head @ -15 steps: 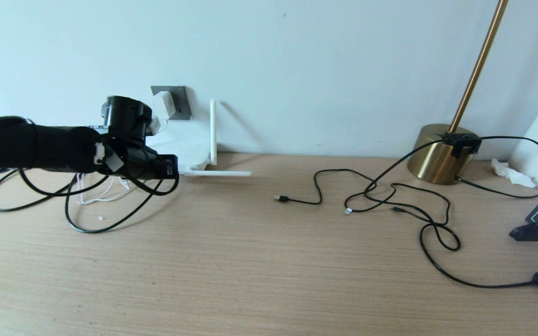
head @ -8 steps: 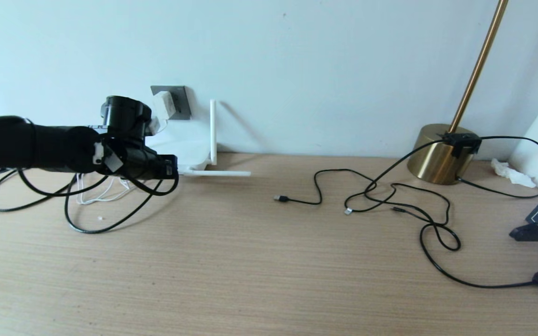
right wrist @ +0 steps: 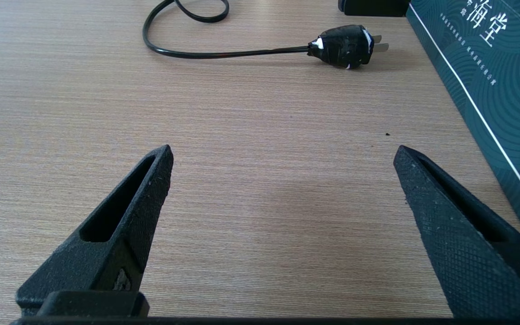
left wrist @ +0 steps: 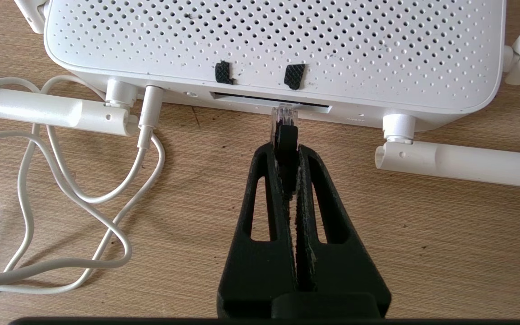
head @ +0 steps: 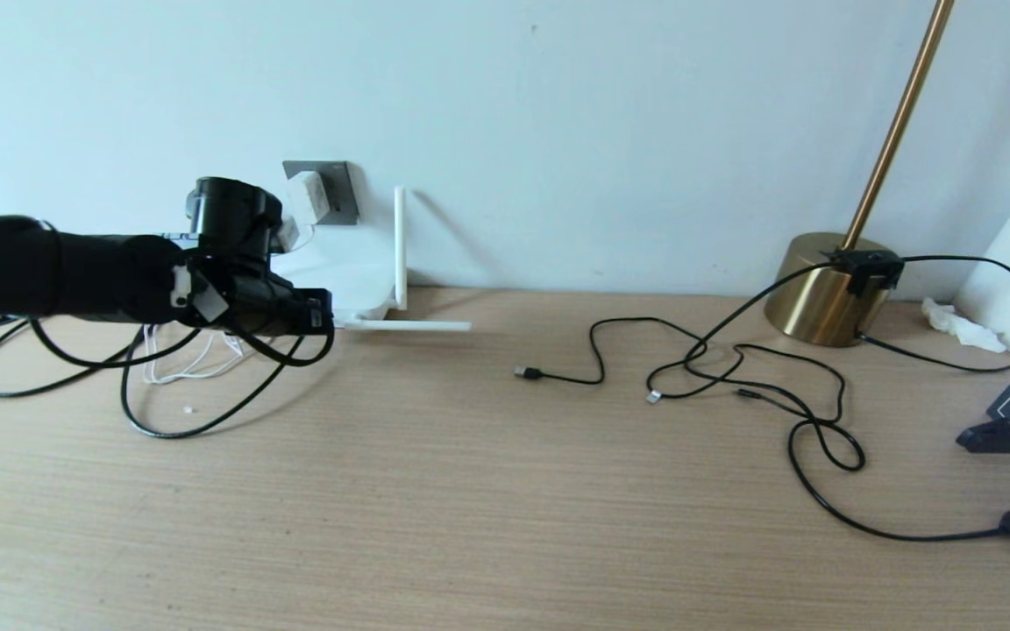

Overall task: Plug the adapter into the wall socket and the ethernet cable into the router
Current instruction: Align cable and router interface

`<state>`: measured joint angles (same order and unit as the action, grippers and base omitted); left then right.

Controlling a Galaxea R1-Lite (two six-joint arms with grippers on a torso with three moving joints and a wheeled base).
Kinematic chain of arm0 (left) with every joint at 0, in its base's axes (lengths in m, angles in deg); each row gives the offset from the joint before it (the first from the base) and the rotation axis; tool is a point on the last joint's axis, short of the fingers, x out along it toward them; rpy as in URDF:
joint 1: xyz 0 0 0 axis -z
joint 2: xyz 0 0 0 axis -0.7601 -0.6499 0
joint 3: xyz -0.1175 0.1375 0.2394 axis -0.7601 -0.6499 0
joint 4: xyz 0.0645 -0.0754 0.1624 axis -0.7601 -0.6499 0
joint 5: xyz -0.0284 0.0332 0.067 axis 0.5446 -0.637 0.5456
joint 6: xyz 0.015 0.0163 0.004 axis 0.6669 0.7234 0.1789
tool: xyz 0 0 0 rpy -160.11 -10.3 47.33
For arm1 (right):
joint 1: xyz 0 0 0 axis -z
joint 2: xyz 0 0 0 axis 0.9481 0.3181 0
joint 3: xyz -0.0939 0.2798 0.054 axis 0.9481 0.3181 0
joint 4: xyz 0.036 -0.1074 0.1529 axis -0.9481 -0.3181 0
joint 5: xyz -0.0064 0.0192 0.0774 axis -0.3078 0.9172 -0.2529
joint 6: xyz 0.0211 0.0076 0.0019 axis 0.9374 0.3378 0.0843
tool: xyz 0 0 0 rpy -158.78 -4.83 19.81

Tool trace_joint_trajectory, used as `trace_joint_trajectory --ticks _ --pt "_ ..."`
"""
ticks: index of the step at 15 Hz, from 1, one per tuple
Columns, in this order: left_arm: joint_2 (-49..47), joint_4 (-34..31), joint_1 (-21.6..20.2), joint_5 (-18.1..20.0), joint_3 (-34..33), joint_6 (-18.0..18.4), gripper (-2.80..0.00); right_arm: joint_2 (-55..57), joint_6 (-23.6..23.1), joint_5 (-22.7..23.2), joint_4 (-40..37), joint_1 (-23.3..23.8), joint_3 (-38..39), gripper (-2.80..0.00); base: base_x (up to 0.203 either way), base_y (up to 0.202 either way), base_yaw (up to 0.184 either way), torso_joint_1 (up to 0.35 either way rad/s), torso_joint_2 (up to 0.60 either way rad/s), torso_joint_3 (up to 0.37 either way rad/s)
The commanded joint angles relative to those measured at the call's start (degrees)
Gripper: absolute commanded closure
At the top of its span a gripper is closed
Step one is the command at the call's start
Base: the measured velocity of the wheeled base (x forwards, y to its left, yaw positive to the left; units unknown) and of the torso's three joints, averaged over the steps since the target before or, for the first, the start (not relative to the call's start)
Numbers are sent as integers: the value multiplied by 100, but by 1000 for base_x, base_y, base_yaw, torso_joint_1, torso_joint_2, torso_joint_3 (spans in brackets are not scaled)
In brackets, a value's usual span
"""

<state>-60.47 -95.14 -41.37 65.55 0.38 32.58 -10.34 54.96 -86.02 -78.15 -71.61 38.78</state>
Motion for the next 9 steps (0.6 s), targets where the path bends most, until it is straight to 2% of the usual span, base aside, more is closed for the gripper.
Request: trace_joint_trajectory --ticks 1,9 --pt "-25 3 -1 -9 4 -1 0 6 0 -4 -2 -2 0 -280 0 0 0 0 0 0" --pt "-82 11 -1 66 53 -224 0 6 0 -1 -2 -10 0 -280 0 0 0 0 0 0"
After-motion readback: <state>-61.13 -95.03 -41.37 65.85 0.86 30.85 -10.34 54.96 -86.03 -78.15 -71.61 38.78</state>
